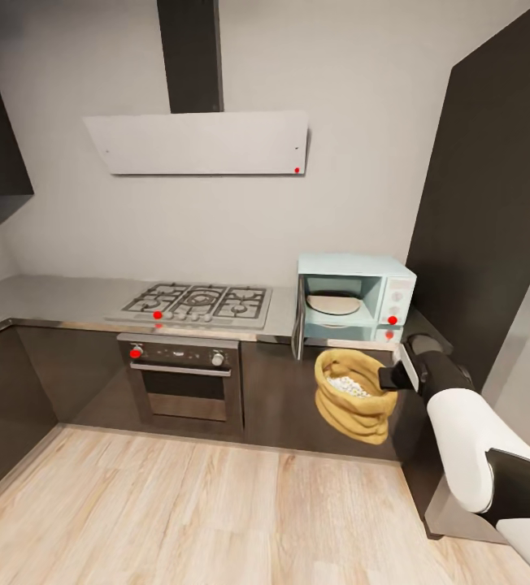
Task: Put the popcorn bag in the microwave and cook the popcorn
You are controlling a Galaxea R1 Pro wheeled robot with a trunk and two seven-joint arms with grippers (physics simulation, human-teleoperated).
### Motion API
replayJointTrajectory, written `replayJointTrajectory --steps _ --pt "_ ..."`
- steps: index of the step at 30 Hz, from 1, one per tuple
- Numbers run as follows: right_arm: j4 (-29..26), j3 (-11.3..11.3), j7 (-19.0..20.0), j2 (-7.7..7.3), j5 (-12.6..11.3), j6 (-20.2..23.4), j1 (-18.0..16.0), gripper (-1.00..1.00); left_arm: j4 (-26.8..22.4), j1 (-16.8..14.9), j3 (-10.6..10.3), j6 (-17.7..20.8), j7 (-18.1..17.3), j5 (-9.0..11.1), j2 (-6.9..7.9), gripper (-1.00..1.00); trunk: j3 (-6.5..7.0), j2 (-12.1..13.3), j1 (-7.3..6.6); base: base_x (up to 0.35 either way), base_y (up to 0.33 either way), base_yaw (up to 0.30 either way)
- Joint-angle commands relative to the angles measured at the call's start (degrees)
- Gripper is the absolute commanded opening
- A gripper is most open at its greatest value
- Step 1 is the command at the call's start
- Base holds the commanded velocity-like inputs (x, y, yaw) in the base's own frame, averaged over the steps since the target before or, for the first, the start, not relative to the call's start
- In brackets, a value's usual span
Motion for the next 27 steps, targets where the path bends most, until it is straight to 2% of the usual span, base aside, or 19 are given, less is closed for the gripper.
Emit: replayJointTrajectory --steps 1,7,9,11,14,17,21,25,27 --pt "-0.1 -0.3 1.4 -0.02 0.8 0.2 0.0 -1.0 -0.1 0.0 0.0 -0.1 0.1 0.2 -0.01 1.0 -0.07 0.0 0.01 0.0 0.0 0.0" --pt "-0.5 -0.4 2.1 -0.41 1.2 0.2 0.0 -1.0 -0.1 0.0 0.0 -0.1 0.1 0.2 -0.01 1.0 -0.07 0.0 0.01 0.0 0.0 0.0" --pt "-0.8 -0.5 2.0 -1.85 1.4 0.2 0.0 -1.0 -0.1 0.0 0.0 -0.1 0.1 0.2 -0.01 1.0 -0.07 0.0 0.01 0.0 0.0 0.0" --pt "-1.8 -0.5 1.9 -2.47 1.6 0.2 0.0 -1.0 -0.1 0.0 0.0 -0.1 0.1 0.2 -0.01 1.0 -0.07 0.0 0.01 0.0 0.0 0.0" --pt "-5.2 -0.3 1.8 -2.67 1.8 0.2 0.0 -1.0 -0.1 0.0 0.0 -0.1 0.1 0.2 -0.01 1.0 -0.07 0.0 0.01 0.0 0.0 0.0" --pt "-6.0 0.0 1.8 -2.67 2.1 0.2 0.1 -1.0 -0.1 0.0 0.1 -0.1 0.1 0.2 -0.01 1.0 -0.07 0.0 0.01 0.0 0.0 0.0" --pt "-6.1 0.2 1.8 -2.61 4.1 0.2 -0.5 -1.0 -0.1 0.0 0.1 -0.1 0.1 0.2 -0.01 1.0 -0.07 0.0 0.01 0.0 0.0 0.0" --pt "-4.2 0.2 1.8 -2.61 4.5 0.2 -3.9 -1.0 -0.1 0.0 0.1 -0.1 0.1 0.2 -0.01 1.0 -0.07 0.0 0.01 0.0 0.0 0.0" --pt "-2.8 0.3 1.8 -2.54 4.6 0.2 -7.1 -1.0 -0.1 0.0 0.1 -0.1 0.1 0.2 -0.01 1.0 -0.07 0.0 0.01 0.0 0.0 0.0"
